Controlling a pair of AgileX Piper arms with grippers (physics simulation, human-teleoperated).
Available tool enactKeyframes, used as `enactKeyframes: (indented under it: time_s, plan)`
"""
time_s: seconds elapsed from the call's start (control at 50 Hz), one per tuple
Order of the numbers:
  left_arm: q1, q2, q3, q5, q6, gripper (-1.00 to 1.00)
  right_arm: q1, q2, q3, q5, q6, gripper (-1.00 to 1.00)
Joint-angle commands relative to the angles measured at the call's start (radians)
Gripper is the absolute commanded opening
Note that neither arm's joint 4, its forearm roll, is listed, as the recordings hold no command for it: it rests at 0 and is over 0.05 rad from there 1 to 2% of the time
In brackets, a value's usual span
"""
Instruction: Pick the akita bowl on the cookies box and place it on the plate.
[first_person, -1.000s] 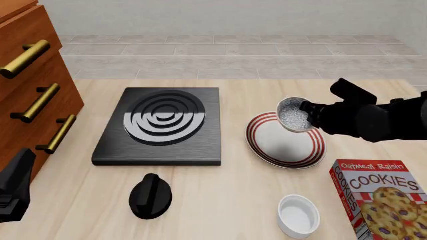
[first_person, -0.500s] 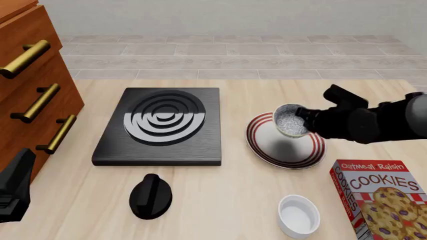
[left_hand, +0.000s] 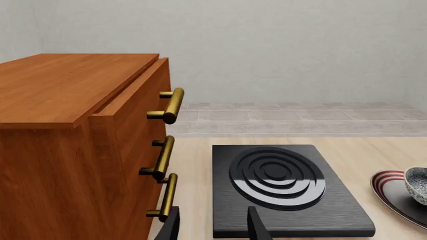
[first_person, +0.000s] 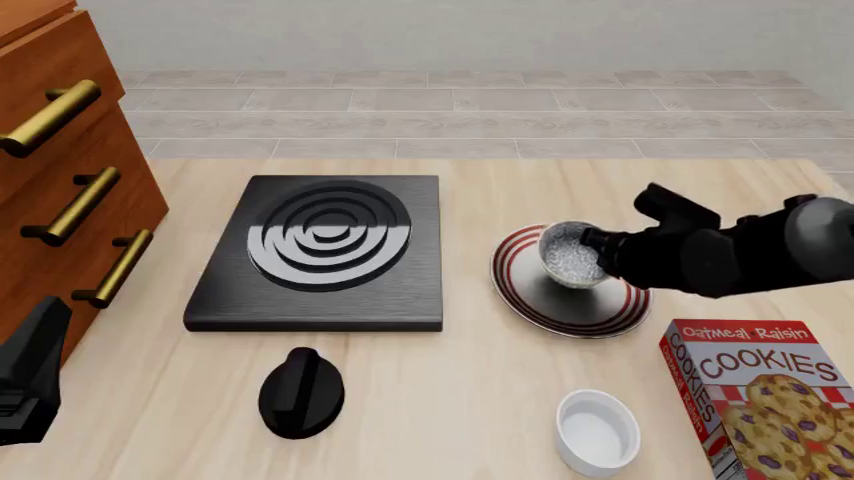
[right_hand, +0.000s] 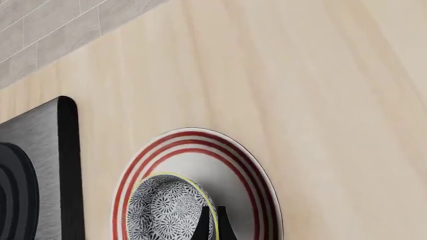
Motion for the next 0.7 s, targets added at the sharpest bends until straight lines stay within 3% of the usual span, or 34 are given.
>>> enactKeyframes:
  time_s: [0.02,0.5,0.7]
  plan:
    - [0.000,0.000,0.000,0.000,0.000,1.00,0.000,0.011,0.001,-0.013,0.004,-1.00]
    - [0.000,0.000,0.000,0.000,0.000,1.00,0.004,0.047,-0.001,-0.036,-0.002,-1.00]
    - [0.000,0.000,0.000,0.000,0.000,1.00,0.027,0.046,0.012,-0.056,0.030,-1.00]
